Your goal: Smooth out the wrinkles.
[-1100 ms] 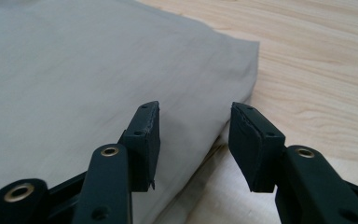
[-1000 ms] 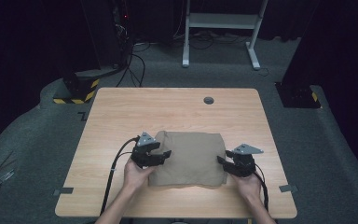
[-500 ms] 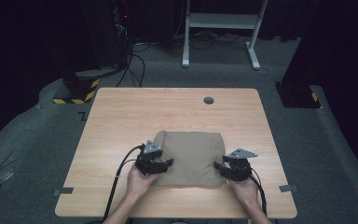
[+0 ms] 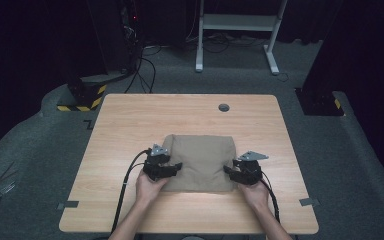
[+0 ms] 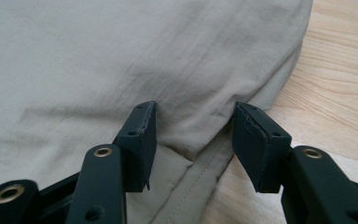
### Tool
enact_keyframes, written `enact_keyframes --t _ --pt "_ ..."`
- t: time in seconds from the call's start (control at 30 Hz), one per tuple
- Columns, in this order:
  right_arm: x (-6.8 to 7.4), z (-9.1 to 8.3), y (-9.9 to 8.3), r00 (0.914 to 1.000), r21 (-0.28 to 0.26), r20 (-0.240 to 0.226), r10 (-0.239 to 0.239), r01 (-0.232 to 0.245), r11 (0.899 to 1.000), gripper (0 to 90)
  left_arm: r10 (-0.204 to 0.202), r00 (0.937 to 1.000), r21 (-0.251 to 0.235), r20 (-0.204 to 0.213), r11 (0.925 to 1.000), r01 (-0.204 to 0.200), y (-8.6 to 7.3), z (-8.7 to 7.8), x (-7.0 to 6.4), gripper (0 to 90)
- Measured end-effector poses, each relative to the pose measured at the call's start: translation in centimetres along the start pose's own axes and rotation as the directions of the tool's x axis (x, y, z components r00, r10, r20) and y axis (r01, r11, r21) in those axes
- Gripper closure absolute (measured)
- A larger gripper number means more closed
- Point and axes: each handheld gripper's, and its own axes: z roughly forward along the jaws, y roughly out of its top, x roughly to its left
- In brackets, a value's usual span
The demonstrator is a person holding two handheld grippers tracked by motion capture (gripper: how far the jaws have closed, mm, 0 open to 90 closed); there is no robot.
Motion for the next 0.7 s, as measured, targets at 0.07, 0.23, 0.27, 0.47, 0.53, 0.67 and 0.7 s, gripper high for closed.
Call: enact_keyframes --t 0.07,0.23,0.27,0.47,0.53,0.67,0.7 --pt "-0.1 0.1 0.0 1.0 -0.009 -0.001 0.001 -0.001 1.0 49.3 -0.003 1.0 -0.004 -0.005 1.0 0.003 0.0 -0.1 0.0 35.7" --pt "-0.1 -0.2 0.1 1.0 -0.016 0.005 -0.002 0.002 1.0 49.0 -0.002 1.0 -0.011 -0.009 0.9999 0.002 0.1 -0.5 -0.1 36.4" --pt "-0.1 -0.4 0.2 1.0 -0.019 0.009 -0.003 0.003 1.0 48.9 -0.003 0.9999 -0.012 -0.01 0.9999 0.002 0.1 -0.6 -0.1 36.6" --pt "-0.4 -2.0 0.4 0.9999 -0.056 0.011 0.008 -0.007 0.998 48.6 -0.007 0.9999 -0.044 -0.011 0.999 0.006 0.4 -2.0 -0.2 37.3" --pt "-0.4 -2.5 0.4 0.9999 -0.067 0.015 0.002 -0.001 0.998 48.6 -0.009 0.9999 -0.052 -0.008 0.9986 0.009 0.5 -2.4 -0.2 37.2" --pt "-0.6 -3.2 0.6 0.9999 -0.079 0.013 0.001 0.0 0.997 48.2 0.002 1.0 -0.067 -0.008 0.9978 -0.002 0.8 -3.3 -0.3 37.1" --pt "-0.6 -3.5 0.7 0.9999 -0.085 0.014 0.001 0.0 0.996 48.2 0.004 1.0 -0.072 -0.006 0.9974 -0.004 0.9 -3.5 -0.3 37.1"
